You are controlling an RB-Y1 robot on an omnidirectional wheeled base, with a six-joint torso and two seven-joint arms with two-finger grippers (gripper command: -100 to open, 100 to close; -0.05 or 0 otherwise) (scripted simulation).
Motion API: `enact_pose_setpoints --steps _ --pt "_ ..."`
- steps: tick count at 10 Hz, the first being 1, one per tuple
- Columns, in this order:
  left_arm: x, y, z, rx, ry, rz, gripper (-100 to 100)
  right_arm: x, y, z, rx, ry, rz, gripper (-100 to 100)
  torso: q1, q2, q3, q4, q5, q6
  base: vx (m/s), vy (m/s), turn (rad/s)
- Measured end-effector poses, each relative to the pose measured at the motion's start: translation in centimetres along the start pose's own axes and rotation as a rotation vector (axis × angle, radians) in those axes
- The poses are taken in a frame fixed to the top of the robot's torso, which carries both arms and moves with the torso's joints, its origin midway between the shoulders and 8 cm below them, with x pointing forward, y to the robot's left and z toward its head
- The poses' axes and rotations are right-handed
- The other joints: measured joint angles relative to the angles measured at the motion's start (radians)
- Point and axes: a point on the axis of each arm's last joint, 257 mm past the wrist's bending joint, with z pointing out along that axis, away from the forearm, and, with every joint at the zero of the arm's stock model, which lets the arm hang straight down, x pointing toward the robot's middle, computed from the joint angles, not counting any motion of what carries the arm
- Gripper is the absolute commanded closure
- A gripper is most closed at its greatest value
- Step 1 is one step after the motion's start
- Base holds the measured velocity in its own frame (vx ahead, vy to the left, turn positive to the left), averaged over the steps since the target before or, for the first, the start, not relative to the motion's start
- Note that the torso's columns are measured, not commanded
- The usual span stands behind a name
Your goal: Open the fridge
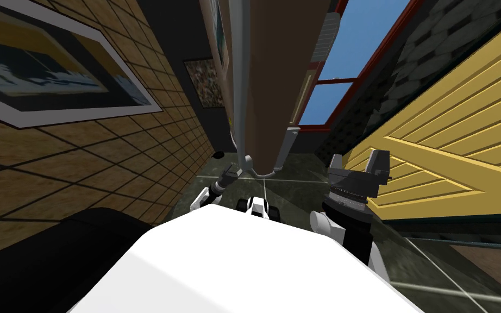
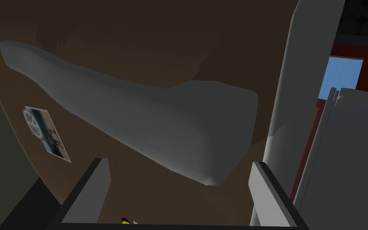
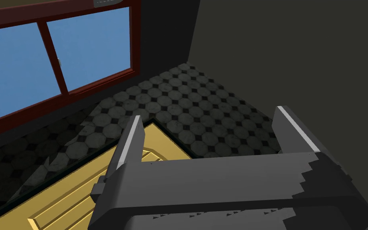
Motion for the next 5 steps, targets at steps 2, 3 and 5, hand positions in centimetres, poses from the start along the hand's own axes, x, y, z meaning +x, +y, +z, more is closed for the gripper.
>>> enact_pose_setpoints --steps 2,3,5 --pt "-0.2 -1.1 0.4 -0.006 0.001 -0.004 -100 0.0 0.0 0.0 0.000 0.000 0.000 0 -0.008 -0.001 0.000 -0.003 -0.002 0.003 0.034 -0.094 0.076" --pt "-0.3 -1.5 0.2 -0.011 0.001 -0.010 -100 0.0 0.0 0.0 0.000 0.000 0.000 0 0.000 0.001 0.001 -0.001 0.000 0.002 0.028 -0.056 0.029" --pt "0.0 -1.8 0.3 -0.021 0.006 -0.022 -100 0.0 0.0 0.0 0.000 0.000 0.000 0 0.010 0.007 0.003 0.004 0.001 0.000 0.017 -0.019 0.023"
